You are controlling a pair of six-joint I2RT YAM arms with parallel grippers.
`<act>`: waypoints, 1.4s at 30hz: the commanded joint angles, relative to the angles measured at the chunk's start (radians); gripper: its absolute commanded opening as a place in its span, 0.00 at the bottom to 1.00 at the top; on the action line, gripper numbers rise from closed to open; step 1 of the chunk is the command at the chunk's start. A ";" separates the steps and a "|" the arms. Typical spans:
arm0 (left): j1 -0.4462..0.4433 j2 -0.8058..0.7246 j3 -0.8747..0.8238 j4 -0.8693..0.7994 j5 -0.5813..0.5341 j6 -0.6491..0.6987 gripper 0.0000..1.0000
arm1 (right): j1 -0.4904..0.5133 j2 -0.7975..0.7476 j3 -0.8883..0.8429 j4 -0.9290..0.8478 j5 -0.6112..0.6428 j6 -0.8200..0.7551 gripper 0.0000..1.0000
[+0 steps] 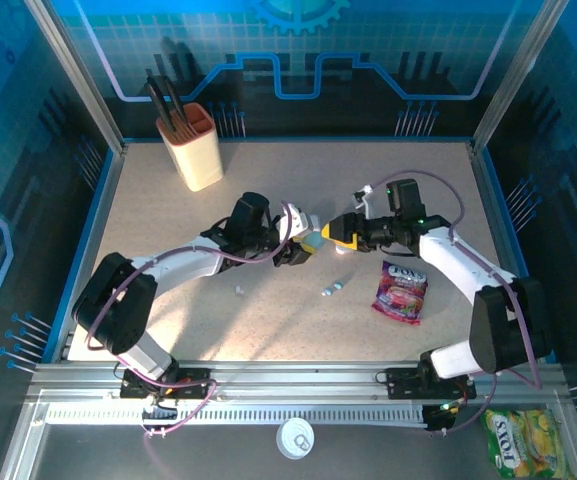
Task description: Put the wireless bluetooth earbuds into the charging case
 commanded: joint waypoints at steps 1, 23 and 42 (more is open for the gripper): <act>-0.014 -0.031 -0.014 0.047 0.044 0.053 0.45 | 0.029 0.036 0.034 -0.020 -0.041 0.004 0.68; -0.030 -0.081 -0.070 0.098 0.048 0.077 0.51 | 0.044 0.036 0.044 -0.036 0.001 0.036 0.24; -0.033 -0.080 -0.116 0.248 -0.023 0.005 0.67 | 0.017 0.022 0.023 0.038 0.004 0.111 0.16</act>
